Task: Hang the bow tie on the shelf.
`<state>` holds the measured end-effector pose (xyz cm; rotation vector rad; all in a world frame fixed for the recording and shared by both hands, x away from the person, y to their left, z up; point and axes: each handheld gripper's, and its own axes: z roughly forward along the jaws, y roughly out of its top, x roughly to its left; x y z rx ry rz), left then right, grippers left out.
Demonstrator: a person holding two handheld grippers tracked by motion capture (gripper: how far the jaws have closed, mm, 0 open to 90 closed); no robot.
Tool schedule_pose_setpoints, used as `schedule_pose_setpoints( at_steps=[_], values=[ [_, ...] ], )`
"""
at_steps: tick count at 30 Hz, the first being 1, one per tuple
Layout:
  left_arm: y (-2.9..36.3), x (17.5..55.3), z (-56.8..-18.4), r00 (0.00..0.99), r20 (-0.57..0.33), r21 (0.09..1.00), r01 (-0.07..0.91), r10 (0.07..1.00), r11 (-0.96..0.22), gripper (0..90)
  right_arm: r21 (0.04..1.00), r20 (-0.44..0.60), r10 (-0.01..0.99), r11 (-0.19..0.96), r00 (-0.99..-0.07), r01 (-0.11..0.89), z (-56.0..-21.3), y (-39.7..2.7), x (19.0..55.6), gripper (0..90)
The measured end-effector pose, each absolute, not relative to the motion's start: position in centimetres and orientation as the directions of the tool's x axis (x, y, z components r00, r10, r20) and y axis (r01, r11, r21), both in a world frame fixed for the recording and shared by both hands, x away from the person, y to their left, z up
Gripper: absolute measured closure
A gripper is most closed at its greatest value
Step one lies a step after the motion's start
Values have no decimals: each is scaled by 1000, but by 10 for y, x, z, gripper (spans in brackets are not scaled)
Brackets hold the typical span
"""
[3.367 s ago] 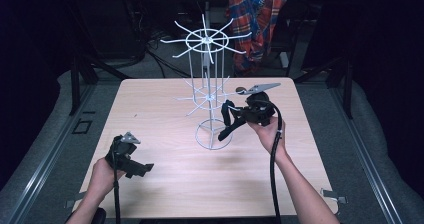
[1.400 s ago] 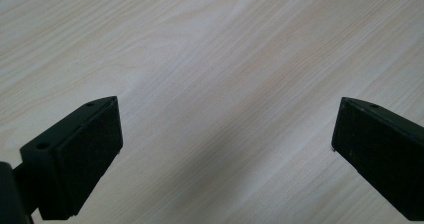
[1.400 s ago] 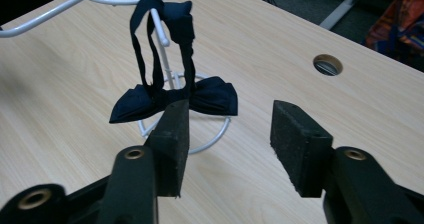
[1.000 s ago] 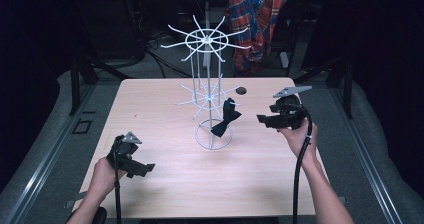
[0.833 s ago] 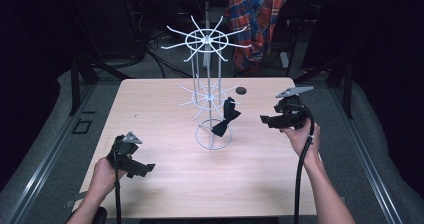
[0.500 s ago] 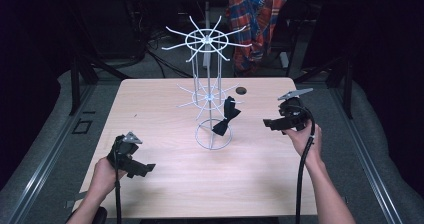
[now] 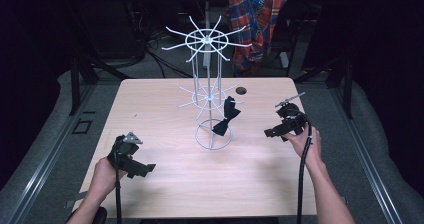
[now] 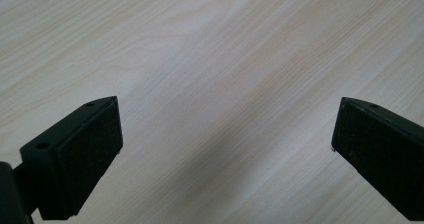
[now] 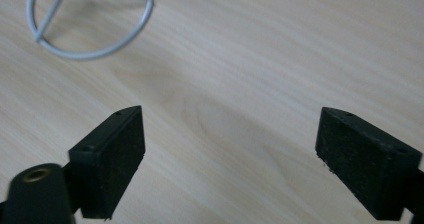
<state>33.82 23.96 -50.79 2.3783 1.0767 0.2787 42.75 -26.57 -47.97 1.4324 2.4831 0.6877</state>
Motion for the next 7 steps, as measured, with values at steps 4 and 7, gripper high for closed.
schedule_pose_setpoints(
  at_steps=[4, 7],
  values=[
    [239, 339, -508, 666, -25, 528, 642, 745, -556, 0, 415, 64, 852, 450, -519, 791, -490, -266, 431, 83],
    [238, 339, -508, 667, -23, 526, 642, 745, -558, 0, 418, 78, 849, 448, -522, 790, -493, -265, 432, 83]
  ],
)
